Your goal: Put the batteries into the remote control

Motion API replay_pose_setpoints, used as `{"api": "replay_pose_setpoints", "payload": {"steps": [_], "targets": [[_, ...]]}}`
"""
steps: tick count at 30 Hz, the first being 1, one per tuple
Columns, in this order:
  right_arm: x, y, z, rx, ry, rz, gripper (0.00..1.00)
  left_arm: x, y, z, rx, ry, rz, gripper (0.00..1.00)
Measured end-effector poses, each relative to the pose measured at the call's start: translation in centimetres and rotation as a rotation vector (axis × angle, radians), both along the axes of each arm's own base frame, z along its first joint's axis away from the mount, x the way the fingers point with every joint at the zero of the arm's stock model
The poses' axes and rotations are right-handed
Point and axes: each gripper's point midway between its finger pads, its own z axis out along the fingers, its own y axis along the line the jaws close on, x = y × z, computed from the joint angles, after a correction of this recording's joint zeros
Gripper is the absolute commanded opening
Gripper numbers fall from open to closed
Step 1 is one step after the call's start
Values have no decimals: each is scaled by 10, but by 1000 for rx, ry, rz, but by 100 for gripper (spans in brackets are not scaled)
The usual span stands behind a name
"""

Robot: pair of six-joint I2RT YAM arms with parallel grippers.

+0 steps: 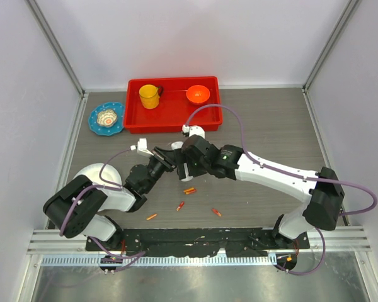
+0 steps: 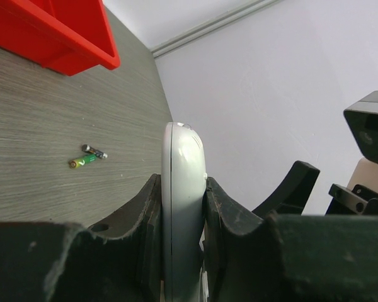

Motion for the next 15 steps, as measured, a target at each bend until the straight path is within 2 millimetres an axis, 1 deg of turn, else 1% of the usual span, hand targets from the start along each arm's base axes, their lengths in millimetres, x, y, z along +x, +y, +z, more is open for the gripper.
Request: {"api": "replay_pose_setpoints", "payload": {"steps": [5,9,12,15], "targets": [[0,-4,14,26,-22,0,89,0,-2,-4,-1,11,-6,0],[-3,-3,33,79,-43,22,89,-1,-6,-13,11,31,-16,0],[-3,-1,51,128,-79,38,89,-3,-9,-18,23,43,-29,0],[-4,-7,74,182,-130,45,90,-4,-10,-18,21,46,-33,0]]}}
